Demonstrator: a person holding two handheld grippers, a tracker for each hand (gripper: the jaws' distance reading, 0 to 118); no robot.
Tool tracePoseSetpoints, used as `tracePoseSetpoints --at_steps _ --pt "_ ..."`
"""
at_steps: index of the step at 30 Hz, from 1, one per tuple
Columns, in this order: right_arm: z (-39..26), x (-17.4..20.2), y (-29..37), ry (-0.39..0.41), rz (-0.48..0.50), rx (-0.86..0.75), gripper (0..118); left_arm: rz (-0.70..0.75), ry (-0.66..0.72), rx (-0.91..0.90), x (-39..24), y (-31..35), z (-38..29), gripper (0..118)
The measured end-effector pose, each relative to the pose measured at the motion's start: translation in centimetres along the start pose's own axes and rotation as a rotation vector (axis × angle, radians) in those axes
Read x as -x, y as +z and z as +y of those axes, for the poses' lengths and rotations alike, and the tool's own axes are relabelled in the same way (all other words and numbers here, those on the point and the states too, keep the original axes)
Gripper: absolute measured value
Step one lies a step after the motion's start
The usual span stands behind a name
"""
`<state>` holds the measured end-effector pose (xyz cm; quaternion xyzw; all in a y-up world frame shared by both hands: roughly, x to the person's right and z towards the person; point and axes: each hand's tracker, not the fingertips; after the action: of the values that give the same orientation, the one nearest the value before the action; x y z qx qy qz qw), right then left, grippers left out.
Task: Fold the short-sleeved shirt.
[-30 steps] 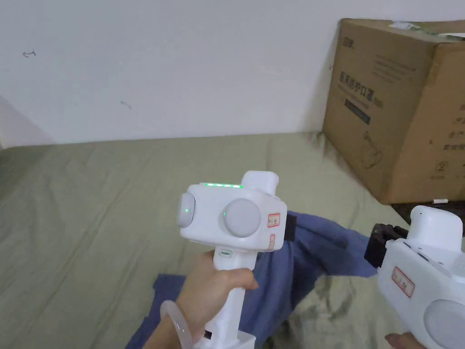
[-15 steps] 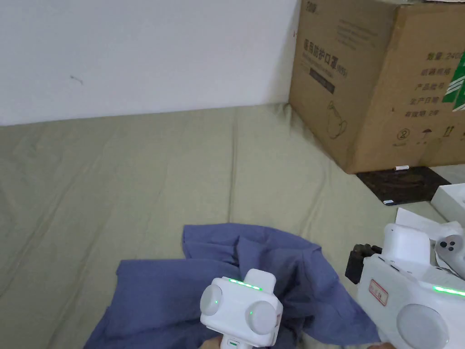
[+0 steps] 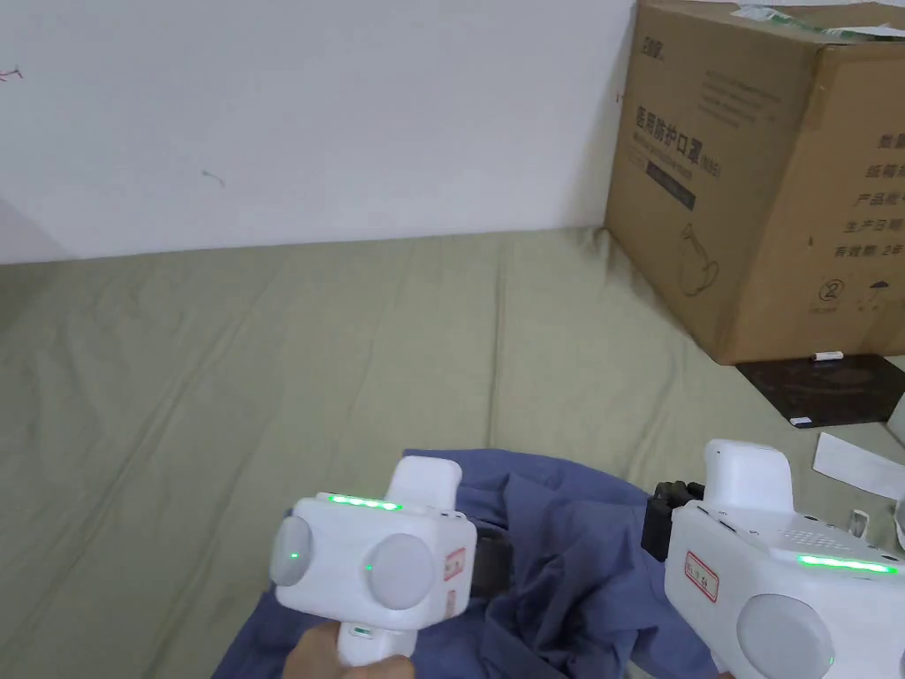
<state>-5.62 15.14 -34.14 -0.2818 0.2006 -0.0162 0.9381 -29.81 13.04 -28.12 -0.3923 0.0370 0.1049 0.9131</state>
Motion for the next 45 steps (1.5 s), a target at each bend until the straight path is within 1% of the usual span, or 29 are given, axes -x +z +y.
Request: tracePoseSetpoints --at_steps 1,2,4,7,10,13,14,15,16,17,19,23,26,27,28,29,30,31,32,33,35,36,38,40,41,42,43,44,45 --pt "-0.1 0.3 0.1 0.003 0.009 0.001 0 0.014 0.016 -0.016 0.9 1.1 -0.3 11" --pt "-0.3 0.6 0.2 0.007 0.019 0.004 0 0.025 0.029 -0.036 1.8 2.2 -1.0 0" --pt "-0.7 1.2 0.3 0.014 0.031 0.010 0 0.040 0.054 -0.079 3.7 4.4 -3.6 0" --pt "-1.8 2.0 0.1 0.030 0.041 0.036 0 0.127 0.113 -0.032 6.6 6.1 -7.1 0" --pt "-2.6 2.9 -0.2 0.034 0.059 0.061 0 0.166 0.211 0.001 9.8 6.9 -9.6 0" --pt "-2.8 4.1 -0.3 0.061 0.075 0.069 0 0.175 0.273 0.020 12.5 7.8 -10.8 1" --pt "-2.7 4.6 -0.3 0.074 0.081 0.069 0 0.182 0.296 0.020 13.2 8.2 -11.0 20" --pt "-2.6 4.9 -0.5 0.080 0.086 0.069 0 0.196 0.298 0.026 13.8 8.4 -11.1 52" --pt "-2.5 5.2 -0.5 0.082 0.091 0.069 0 0.204 0.303 0.026 14.1 8.4 -11.3 79" --pt "-2.5 5.5 -0.5 0.082 0.098 0.070 0 0.229 0.298 0.034 14.4 8.5 -11.4 91" --pt "-2.4 6.0 -0.8 0.079 0.118 0.076 0 0.251 0.285 0.038 14.8 8.4 -12.0 89" --pt "-2.9 6.5 -0.8 0.105 0.137 0.081 0 0.258 0.281 0.134 15.3 6.6 -14.0 89" --pt "-3.3 6.7 -1.1 0.126 0.128 0.096 0 0.253 0.295 0.164 15.6 5.2 -15.2 88" --pt "-3.4 6.7 -1.4 0.128 0.122 0.103 0 0.237 0.304 0.183 15.7 4.5 -15.3 84" --pt "-3.5 6.6 -1.6 0.127 0.120 0.109 0 0.228 0.306 0.189 15.8 3.9 -15.4 70" --pt "-3.6 6.5 -1.8 0.122 0.117 0.119 0 0.211 0.307 0.191 15.6 3.2 -15.8 31" --pt "-3.7 6.4 -2.0 0.117 0.114 0.129 0 0.208 0.299 0.211 15.7 2.4 -15.9 18" --pt "-3.7 6.4 -2.5 0.109 0.113 0.141 0 0.278 0.270 0.260 15.4 1.6 -16.1 12" --pt "-3.8 6.3 -2.7 0.106 0.112 0.151 0 0.301 0.259 0.226 15.1 1.7 -16.0 5" --pt "-3.9 6.2 -2.7 0.109 0.109 0.154 0 0.262 0.267 0.227 14.7 2.0 -15.8 5" --pt "-3.8 6.0 -3.3 0.127 0.098 0.161 0 0.273 0.260 0.234 14.3 2.1 -15.1 4" --pt "-3.6 5.8 -3.7 0.134 0.095 0.163 0 0.272 0.236 0.247 14.2 2.3 -15.0 4" --pt "-3.0 5.2 -4.5 0.128 0.099 0.170 0 0.277 0.213 0.233 13.9 2.8 -14.7 4" --pt "-1.5 4.3 -6.1 0.097 0.131 0.183 0 0.265 0.215 0.232 13.8 3.3 -14.3 4" --pt "-0.6 4.0 -7.0 0.105 0.141 0.197 0 0.263 0.215 0.227 13.6 3.7 -14.2 4" --pt "0.5 3.9 -8.3 0.127 0.140 0.215 8 0.266 0.217 0.229 13.5 3.8 -14.0 4" --pt "1.6 3.8 -9.7 0.171 0.140 0.242 31 0.265 0.214 0.232 13.4 3.8 -14.0 4" --pt "2.5 3.7 -11.4 0.211 0.132 0.250 70 0.267 0.208 0.238 13.2 3.8 -13.9 4" --pt "3.4 3.4 -13.3 0.240 0.129 0.237 89 0.276 0.202 0.240 13.1 3.9 -14.0 4"
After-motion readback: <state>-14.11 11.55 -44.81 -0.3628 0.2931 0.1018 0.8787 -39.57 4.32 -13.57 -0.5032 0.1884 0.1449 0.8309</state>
